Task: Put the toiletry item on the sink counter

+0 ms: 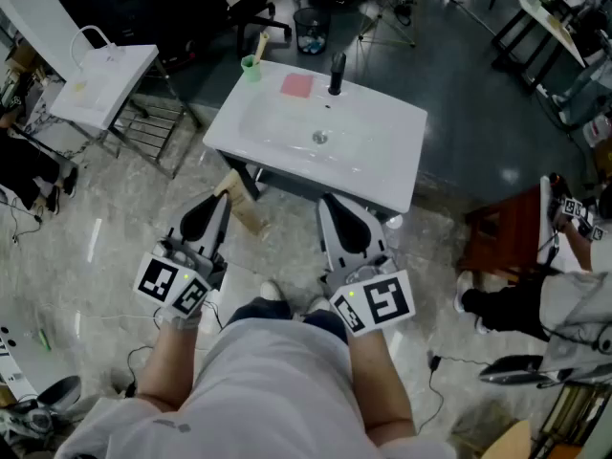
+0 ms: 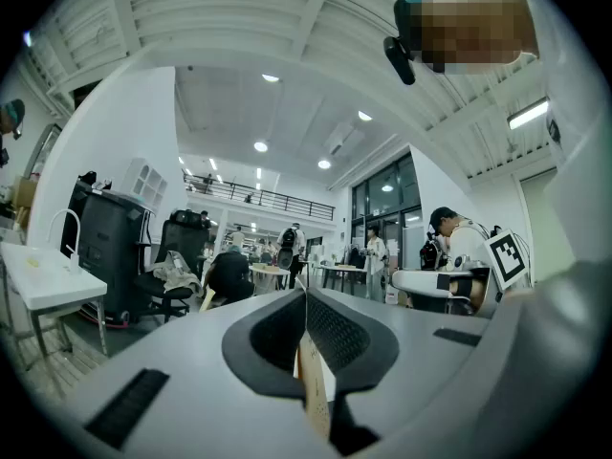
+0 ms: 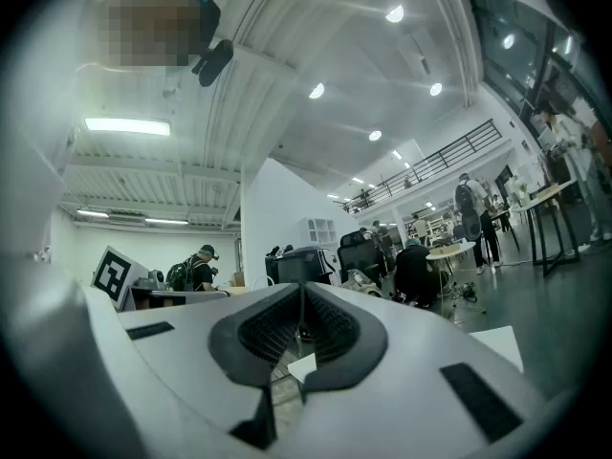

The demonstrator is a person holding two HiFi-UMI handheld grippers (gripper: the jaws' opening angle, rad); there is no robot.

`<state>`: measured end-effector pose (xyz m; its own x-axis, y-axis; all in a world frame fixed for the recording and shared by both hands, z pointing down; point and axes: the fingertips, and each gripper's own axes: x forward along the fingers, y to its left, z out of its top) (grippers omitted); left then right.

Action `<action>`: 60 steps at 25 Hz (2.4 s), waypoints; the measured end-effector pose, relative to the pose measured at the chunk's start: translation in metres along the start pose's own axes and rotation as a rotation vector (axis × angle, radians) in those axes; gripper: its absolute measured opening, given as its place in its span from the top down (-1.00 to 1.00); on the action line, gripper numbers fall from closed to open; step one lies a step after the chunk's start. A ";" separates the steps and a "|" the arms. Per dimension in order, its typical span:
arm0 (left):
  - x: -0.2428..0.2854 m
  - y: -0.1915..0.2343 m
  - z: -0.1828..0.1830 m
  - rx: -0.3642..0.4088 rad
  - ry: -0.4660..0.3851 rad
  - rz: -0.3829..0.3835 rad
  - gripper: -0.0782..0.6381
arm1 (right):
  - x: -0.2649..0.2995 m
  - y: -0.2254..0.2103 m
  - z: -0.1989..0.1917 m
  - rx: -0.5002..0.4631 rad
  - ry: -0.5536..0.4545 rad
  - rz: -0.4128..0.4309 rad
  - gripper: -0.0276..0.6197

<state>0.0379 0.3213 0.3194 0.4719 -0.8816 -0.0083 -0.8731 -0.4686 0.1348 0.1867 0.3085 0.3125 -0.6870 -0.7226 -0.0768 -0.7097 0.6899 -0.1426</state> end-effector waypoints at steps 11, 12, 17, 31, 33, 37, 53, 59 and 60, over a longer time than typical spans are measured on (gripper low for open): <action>-0.009 0.055 -0.001 -0.026 -0.002 -0.025 0.73 | 0.039 0.008 -0.014 0.057 -0.017 -0.073 0.82; -0.011 0.062 -0.001 -0.029 -0.004 -0.026 0.73 | 0.043 0.008 -0.016 0.054 -0.016 -0.086 0.82; -0.018 0.095 -0.005 -0.039 -0.003 -0.027 0.73 | 0.064 0.011 -0.024 0.050 -0.022 -0.122 0.82; 0.044 0.162 -0.023 -0.046 0.021 0.007 0.73 | 0.144 -0.041 -0.045 0.081 -0.013 -0.107 0.82; 0.060 0.173 -0.026 -0.052 0.028 0.011 0.73 | 0.160 -0.053 -0.050 0.090 0.001 -0.101 0.82; 0.095 0.194 -0.035 -0.031 0.050 0.027 0.73 | 0.191 -0.082 -0.063 0.109 0.037 -0.090 0.82; 0.244 0.297 -0.030 -0.089 0.062 0.157 0.73 | 0.333 -0.204 -0.075 0.152 0.146 -0.021 0.82; 0.271 0.322 -0.021 -0.088 0.045 0.212 0.73 | 0.375 -0.229 -0.062 0.178 0.153 0.014 0.82; 0.275 0.325 -0.020 -0.086 0.043 0.218 0.73 | 0.380 -0.231 -0.059 0.180 0.152 0.020 0.82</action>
<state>-0.1132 -0.0726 0.3804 0.2794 -0.9575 0.0722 -0.9422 -0.2589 0.2126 0.0806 -0.1227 0.3748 -0.7258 -0.6847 0.0666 -0.6661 0.6752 -0.3169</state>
